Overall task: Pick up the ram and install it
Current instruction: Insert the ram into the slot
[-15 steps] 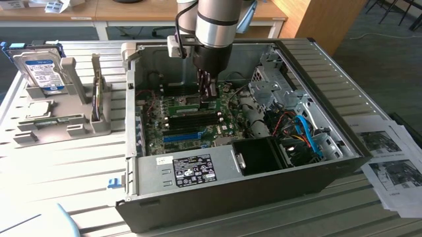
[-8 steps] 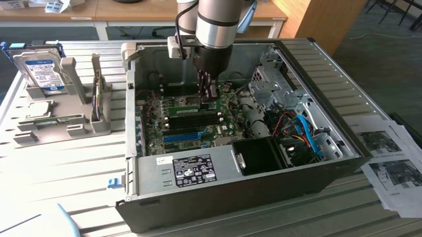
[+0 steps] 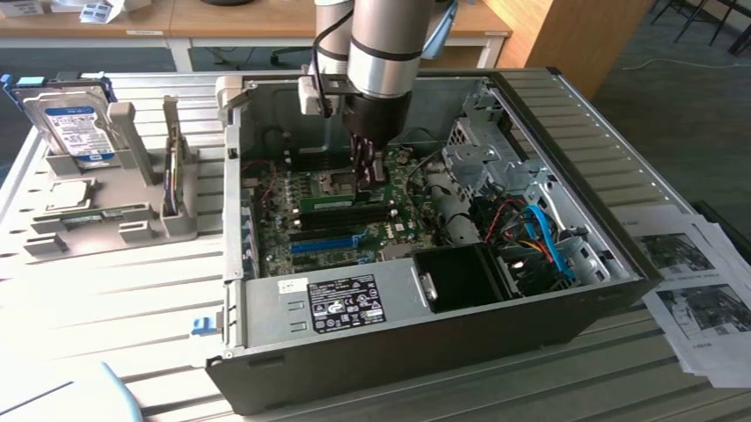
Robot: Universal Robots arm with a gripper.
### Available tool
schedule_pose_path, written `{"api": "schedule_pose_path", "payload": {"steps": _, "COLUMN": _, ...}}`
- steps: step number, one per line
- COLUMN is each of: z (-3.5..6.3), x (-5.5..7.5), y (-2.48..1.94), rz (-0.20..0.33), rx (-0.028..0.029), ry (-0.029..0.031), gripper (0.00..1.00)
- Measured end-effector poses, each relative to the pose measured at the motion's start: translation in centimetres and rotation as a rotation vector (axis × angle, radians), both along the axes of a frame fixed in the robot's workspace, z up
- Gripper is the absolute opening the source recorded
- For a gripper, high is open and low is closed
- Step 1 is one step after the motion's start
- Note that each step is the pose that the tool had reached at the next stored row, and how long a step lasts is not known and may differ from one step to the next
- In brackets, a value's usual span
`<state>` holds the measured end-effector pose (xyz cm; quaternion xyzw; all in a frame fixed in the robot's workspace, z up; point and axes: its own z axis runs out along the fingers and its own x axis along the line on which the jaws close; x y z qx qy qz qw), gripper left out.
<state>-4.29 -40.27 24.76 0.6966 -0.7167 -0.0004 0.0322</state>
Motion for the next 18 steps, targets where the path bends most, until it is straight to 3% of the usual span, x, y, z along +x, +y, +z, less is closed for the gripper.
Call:
{"api": "schedule_pose_path", "payload": {"steps": 4, "z": -0.7, "x": 0.0, "y": 0.0, "rz": 0.0, "rx": 0.0, "ry": 0.0, "gripper": 0.11}}
{"api": "schedule_pose_path", "payload": {"steps": 18, "z": -0.91, "x": 0.36, "y": 0.0, "rz": 0.0, "rx": 0.0, "ry": 0.0002, "gripper": 0.11}}
